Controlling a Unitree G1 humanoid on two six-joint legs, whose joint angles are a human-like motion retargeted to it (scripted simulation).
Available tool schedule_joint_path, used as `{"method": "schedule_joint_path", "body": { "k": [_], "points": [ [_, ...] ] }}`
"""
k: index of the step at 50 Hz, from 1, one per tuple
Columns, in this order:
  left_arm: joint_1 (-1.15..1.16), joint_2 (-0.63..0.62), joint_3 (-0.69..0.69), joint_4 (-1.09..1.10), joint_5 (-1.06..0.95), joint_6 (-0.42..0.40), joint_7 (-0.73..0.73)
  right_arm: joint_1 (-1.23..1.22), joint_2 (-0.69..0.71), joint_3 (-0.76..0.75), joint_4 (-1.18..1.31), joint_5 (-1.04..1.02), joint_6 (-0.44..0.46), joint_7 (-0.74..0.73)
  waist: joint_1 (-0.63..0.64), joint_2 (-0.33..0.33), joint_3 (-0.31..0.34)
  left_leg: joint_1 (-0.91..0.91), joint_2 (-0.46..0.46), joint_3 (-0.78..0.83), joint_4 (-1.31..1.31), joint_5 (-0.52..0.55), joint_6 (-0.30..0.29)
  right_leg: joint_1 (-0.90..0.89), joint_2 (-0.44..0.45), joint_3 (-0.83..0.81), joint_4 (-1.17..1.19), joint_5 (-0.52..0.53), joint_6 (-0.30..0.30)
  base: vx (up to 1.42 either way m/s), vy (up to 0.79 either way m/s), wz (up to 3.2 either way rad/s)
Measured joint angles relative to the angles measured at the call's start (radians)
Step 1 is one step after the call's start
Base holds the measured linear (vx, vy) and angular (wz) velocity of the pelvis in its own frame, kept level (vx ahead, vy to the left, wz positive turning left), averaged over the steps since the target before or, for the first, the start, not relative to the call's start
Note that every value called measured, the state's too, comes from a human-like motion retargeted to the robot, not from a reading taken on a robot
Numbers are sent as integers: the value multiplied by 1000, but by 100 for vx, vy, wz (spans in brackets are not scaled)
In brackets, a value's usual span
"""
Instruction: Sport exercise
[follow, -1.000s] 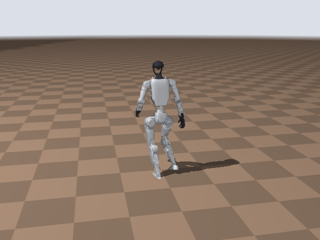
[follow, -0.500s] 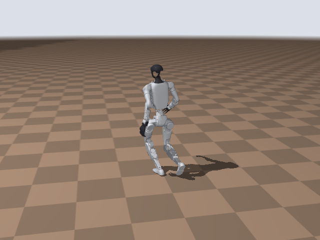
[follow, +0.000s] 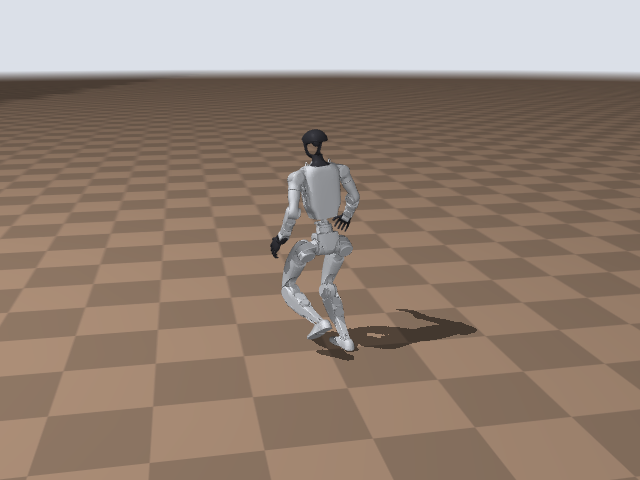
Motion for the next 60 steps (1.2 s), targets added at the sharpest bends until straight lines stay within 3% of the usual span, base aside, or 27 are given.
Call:
{"method": "schedule_joint_path", "body": {
  "k": [3, 7, 9, 11, 14, 16, 18, 20, 22, 25, 28, 30, 32, 34, 36, 38, 40, 42, 45, 47, 50, 52, 55, 56, 58, 60],
  "points": [
    [198, 34, 80, 38, 24, -11, -50, -36, -8, -6, -296, 56, -35, -23, 52, -46, -27, -131, -49, 52, -259, 16, -14, 129, -41, 36, -108, 120, 73, 9, 6, -19],
    [394, 49, 161, -3, -23, -37, -78, 50, 5, 11, -562, 77, -104, 47, 63, -118, -82, -99, -226, 101, -839, 142, -104, 257, -190, 18, -101, 422, 223, 9, 9, 32],
    [421, 41, 180, -31, -31, -42, -47, 106, 28, 20, -583, 62, -113, 75, 37, -144, -96, -60, -307, 102, -922, 140, -85, 268, -260, 15, 45, 517, 253, 1, 5, 37],
    [391, 35, 187, -44, -14, -47, 3, 170, 59, 29, -526, 38, -97, 84, 6, -159, -97, -37, -360, 87, -829, 50, -20, 244, -313, 14, 258, 553, 249, 0, 0, 0],
    [201, 43, 169, -38, 5, -39, 118, 240, 120, 38, -289, 4, -49, 69, -59, -179, -62, 46, -404, 58, -701, -135, 57, 105, -373, 20, 575, 490, 179, -1, 0, -9],
    [9, 51, 134, -45, -17, -33, 186, 249, 140, 34, -67, -6, -32, 67, -105, -171, -33, 146, -406, 30, -720, -200, 57, -49, -382, 26, 672, 410, 117, -1, 4, -23],
    [-129, 48, 97, -121, -47, -46, 198, 289, 112, 22, 98, -1, -21, 96, -152, -136, -17, 290, -406, -8, -814, -189, 33, -176, -375, 10, 637, 351, 84, 6, 6, -1],
    [-209, 42, 59, -231, -64, -81, 171, 353, 66, -1, 185, 12, -12, 139, -199, -82, -15, 429, -367, -50, -904, -98, -44, -244, -337, -41, 475, 325, 83, 10, -4, 22],
    [-241, 34, 15, -336, -73, -127, 123, 424, 22, -31, 207, 29, -4, 171, -234, -23, -24, 514, -295, -77, -908, 70, -145, -252, -251, -84, 210, 341, 111, 8, -12, 33],
    [-244, 34, -58, -459, -62, -164, 47, 509, -24, -74, 181, 36, 1, 169, -231, 70, -48, 519, -153, -83, -724, 292, -240, -231, -85, -112, -148, 399, 145, -1, -10, 2],
    [-204, 42, -110, -485, -31, -140, 3, 480, -52, -79, 124, 26, -8, 120, -183, 107, -58, 462, -36, -56, -392, 315, -205, -204, -11, -132, -126, 330, 69, -6, -8, -17],
    [-152, 50, -123, -437, 9, -99, -9, 393, -67, -66, 76, 3, -18, 75, -137, 108, -43, 386, 28, -46, -137, 239, -145, -182, 12, -135, -9, 207, -9, -5, -7, -12],
    [-81, 52, -109, -339, 63, -51, -5, 247, -73, -43, 16, -26, -27, 23, -81, 88, -20, 243, 65, -45, 66, 126, -66, -142, 21, -117, 66, 80, -50, -5, -7, 1],
    [4, 56, -59, -245, 103, -31, -10, 88, -68, -15, -88, -32, -33, -23, -36, 46, -14, 47, 53, -32, 111, 66, -3, -77, 2, -83, 57, 33, -40, -1, -1, 9],
    [138, 82, 1, -216, 124, -37, -30, 20, -58, 3, -260, -4, -52, -40, 12, -4, -26, -91, 16, 10, -32, 57, 13, 31, -25, -39, -7, 87, 12, 3, 4, 2],
    [275, 108, 63, -218, 123, -59, -57, 20, -43, 21, -441, 35, -86, -19, 59, -58, -50, -142, -47, 61, -336, 93, -28, 151, -76, -10, -80, 233, 98, 9, 10, 9],
    [380, 113, 117, -217, 98, -78, -73, 48, -29, 44, -577, 59, -132, 30, 74, -108, -84, -126, -148, 106, -716, 191, -107, 236, -164, -12, -95, 432, 189, 7, 10, 45],
    [425, 101, 142, -220, 76, -78, -53, 84, -11, 56, -640, 54, -152, 66, 47, -137, -112, -72, -249, 130, -951, 246, -134, 255, -259, -21, 9, 550, 226, 0, 7, 58],
    [394, 93, 142, -227, 106, -77, 5, 164, 21, 62, -607, 17, -145, 79, -13, -140, -126, -14, -319, 119, -872, 125, -52, 218, -367, -31, 304, 555, 195, -2, 5, 24],
    [278, 103, 126, -223, 149, -73, 75, 229, 44, 57, -488, -14, -113, 53, -72, -147, -102, 60, -364, 97, -773, -44, 30, 120, -431, -19, 512, 468, 149, -2, 5, 7],
    [-22, 118, 79, -192, 164, -63, 188, 264, 69, 35, -184, -51, -96, -9, -142, -127, -40, 246, -378, 47, -787, -189, 48, -105, -425, -6, 615, 336, 89, -1, 3, -11],
    [-138, 106, 61, -246, 119, -84, 194, 322, 44, 15, -28, -32, -82, 14, -184, -81, -30, 406, -357, 5, -875, -137, -14, -199, -388, -52, 472, 295, 82, 4, -3, 8],
    [-207, 84, 19, -353, 58, -153, 149, 428, 4, -30, 106, -3, -51, 74, -220, 1, -39, 552, -250, -34, -851, 88, -155, -234, -241, -118, 79, 289, 117, 4, -11, 13],
    [-201, 80, 3, -381, 56, -162, 134, 448, -6, -44, 121, -1, -42, 73, -213, 28, -46, 546, -201, -35, -762, 159, -177, -224, -188, -129, -5, 291, 112, -3, -10, -3],
    [-170, 75, -22, -400, 69, -161, 109, 455, -22, -55, 129, -8, -33, 60, -188, 52, -50, 512, -124, -19, -549, 252, -177, -201, -127, -135, -41, 252, 70, -6, -7, -10],
    [-109, 68, -34, -357, 102, -127, 90, 395, -32, -46, 107, -31, -35, 30, -135, 57, -39, 415, -45, -1, -284, 237, -123, -154, -93, -134, 27, 153, -6, -6, -6, -15]
  ]
}}
